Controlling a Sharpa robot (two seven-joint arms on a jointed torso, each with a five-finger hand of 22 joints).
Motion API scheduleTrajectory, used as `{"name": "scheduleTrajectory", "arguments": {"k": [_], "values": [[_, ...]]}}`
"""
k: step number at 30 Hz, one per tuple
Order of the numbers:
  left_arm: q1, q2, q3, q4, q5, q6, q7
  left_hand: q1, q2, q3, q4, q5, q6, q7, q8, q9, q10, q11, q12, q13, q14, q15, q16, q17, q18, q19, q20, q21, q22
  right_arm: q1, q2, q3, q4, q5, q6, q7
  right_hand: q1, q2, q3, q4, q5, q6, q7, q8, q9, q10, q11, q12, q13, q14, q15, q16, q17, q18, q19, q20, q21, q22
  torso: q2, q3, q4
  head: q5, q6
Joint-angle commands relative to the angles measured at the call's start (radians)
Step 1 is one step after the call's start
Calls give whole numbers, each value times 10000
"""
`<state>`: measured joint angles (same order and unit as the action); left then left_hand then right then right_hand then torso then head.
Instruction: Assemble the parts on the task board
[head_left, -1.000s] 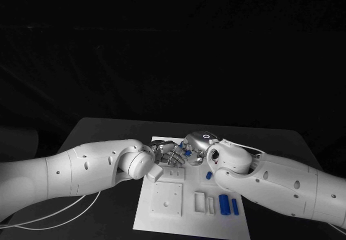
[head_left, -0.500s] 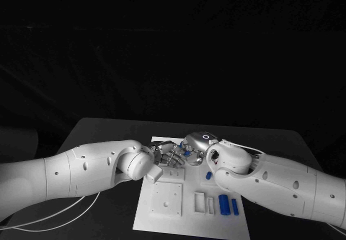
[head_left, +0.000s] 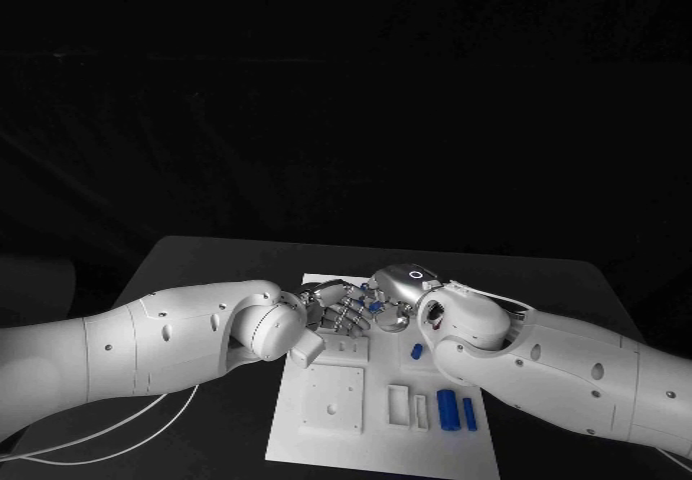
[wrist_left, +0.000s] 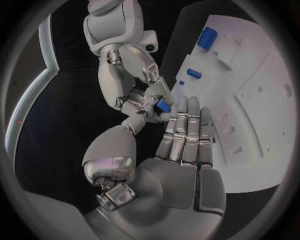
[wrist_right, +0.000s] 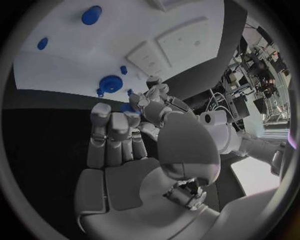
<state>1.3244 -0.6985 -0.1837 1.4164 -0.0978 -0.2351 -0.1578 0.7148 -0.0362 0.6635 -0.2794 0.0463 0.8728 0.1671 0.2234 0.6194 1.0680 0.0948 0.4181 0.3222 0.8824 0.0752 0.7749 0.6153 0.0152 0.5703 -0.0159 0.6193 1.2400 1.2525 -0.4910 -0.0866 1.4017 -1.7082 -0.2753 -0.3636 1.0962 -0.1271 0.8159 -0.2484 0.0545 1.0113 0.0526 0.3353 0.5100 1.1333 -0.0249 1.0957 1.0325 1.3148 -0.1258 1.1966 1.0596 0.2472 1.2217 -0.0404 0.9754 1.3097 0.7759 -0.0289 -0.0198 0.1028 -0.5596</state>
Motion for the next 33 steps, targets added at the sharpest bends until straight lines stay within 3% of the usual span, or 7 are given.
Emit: {"name": "scheduleTrajectory", "arguments": {"k": [1,10,26,29,33], "values": [[21,-10,26,26,52,171,300,-75,-3,-74,8,26,-58,17,-6,9,-88,20,-63,-2,-53,13,-48,-14,-152,-72,19,-31,13,-23,-43,-13,-5,141,-362,482,-12,-129,9,3,-57,410,312,71,10,52,-27,-49,-16,31,-68,-61,-14,146,52,-4,17,27,0,3,-5,9,10],[11,-42,26,30,9,261,344,-109,4,-125,26,24,-67,19,0,9,-103,27,-66,3,-63,17,-50,-15,-152,-82,21,-38,14,-23,-222,-13,-15,546,-1194,855,-28,-147,5,9,-57,439,306,81,12,60,-31,-55,-20,31,-70,-68,-18,146,53,2,14,26,-5,7,-2,12,46],[-28,-235,25,11,-288,278,579,-77,-23,-155,3,25,-72,14,12,12,-119,29,-68,9,-75,18,-51,-16,-152,-97,17,-47,17,-114,-583,-13,-11,1298,-1856,1645,-169,94,-354,-179,-57,506,291,71,-37,82,-46,-140,-55,35,-82,-108,-38,146,43,17,8,33,-1,8,-7,1,103],[-36,-233,23,28,-459,218,757,2,-170,-186,-42,25,-88,15,20,13,-133,31,-67,19,-87,19,-50,-16,-152,-109,13,-51,23,-120,-603,-13,-10,1483,-1875,1753,-168,100,-364,-193,-57,507,290,69,-40,82,-46,-143,-56,34,-83,-109,-39,146,41,16,7,33,-1,5,-6,-8,133],[-42,-217,23,72,-535,202,1021,233,-864,-281,-25,25,-416,155,-129,-63,-376,139,-186,-14,-147,42,-84,-33,-152,-135,23,-56,41,-123,-599,-13,-19,1612,-1807,1807,-166,103,-371,-205,-57,508,290,68,-42,83,-47,-146,-57,33,-84,-111,-39,146,39,16,5,32,-1,7,-11,7,151]]}}
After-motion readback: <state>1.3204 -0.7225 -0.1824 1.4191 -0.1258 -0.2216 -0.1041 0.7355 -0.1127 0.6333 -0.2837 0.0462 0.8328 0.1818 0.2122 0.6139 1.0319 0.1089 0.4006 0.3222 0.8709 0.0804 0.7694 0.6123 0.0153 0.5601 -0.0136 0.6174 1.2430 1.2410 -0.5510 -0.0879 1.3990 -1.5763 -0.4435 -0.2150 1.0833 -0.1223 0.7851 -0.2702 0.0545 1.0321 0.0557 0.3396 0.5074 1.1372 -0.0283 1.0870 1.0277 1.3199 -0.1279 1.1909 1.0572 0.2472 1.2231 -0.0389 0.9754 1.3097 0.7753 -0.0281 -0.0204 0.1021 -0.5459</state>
